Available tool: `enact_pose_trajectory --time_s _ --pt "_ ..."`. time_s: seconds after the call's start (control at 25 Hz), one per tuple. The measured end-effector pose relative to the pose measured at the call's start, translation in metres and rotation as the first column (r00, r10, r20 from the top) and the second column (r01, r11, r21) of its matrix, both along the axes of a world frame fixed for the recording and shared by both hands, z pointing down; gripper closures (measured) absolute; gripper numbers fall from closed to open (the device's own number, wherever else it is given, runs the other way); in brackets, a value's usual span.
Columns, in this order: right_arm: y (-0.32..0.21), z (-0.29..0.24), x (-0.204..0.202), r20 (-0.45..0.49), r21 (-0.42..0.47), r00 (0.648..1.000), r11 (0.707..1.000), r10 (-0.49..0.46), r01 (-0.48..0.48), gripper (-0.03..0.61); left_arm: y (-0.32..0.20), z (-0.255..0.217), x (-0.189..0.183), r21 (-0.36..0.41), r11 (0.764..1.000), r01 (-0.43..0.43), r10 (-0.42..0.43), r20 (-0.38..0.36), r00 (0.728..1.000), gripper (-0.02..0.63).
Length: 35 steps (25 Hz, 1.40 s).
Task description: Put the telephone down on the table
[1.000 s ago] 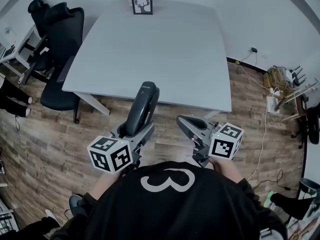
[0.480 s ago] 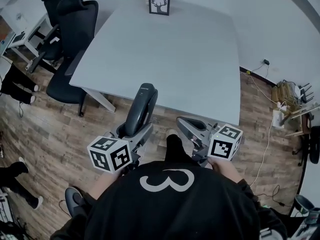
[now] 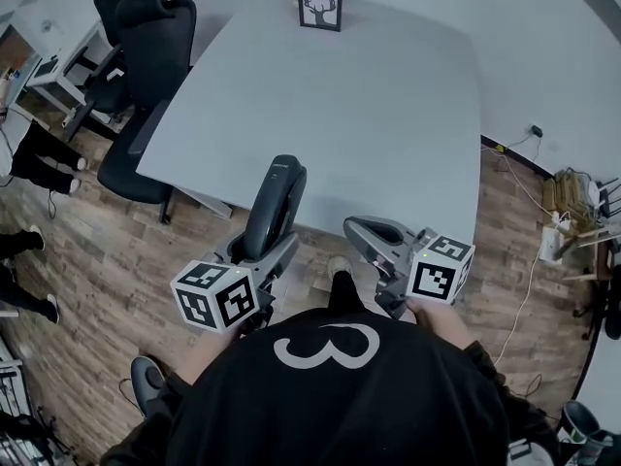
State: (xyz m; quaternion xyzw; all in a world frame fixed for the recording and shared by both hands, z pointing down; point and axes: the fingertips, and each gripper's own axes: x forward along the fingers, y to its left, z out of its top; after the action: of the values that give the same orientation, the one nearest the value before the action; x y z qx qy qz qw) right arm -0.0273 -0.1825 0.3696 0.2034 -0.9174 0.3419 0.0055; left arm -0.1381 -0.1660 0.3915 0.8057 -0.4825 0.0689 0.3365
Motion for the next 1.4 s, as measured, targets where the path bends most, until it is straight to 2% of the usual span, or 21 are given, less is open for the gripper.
enact_pose_trajectory --time_s 0.52,0.88,1.4 --pt "-0.069 0.006 0.011 0.006 -0.009 1.000 1.000 -0.005 0.005 0.571 -0.067 0.008 0.008 -0.008 0.999 0.045 -0.045 0.021 0.999 0.321" --pt "-0.105 0.026 0.014 -0.017 -0.068 1.000 0.998 -0.009 0.008 0.571 -0.121 0.021 0.003 -0.011 0.998 0.060 -0.059 0.083 0.995 0.321" --pt "-0.123 0.056 0.043 -0.059 -0.140 0.996 0.987 0.067 -0.075 0.571 -0.178 0.058 0.012 -0.007 0.999 0.047 -0.045 0.134 0.990 0.321"
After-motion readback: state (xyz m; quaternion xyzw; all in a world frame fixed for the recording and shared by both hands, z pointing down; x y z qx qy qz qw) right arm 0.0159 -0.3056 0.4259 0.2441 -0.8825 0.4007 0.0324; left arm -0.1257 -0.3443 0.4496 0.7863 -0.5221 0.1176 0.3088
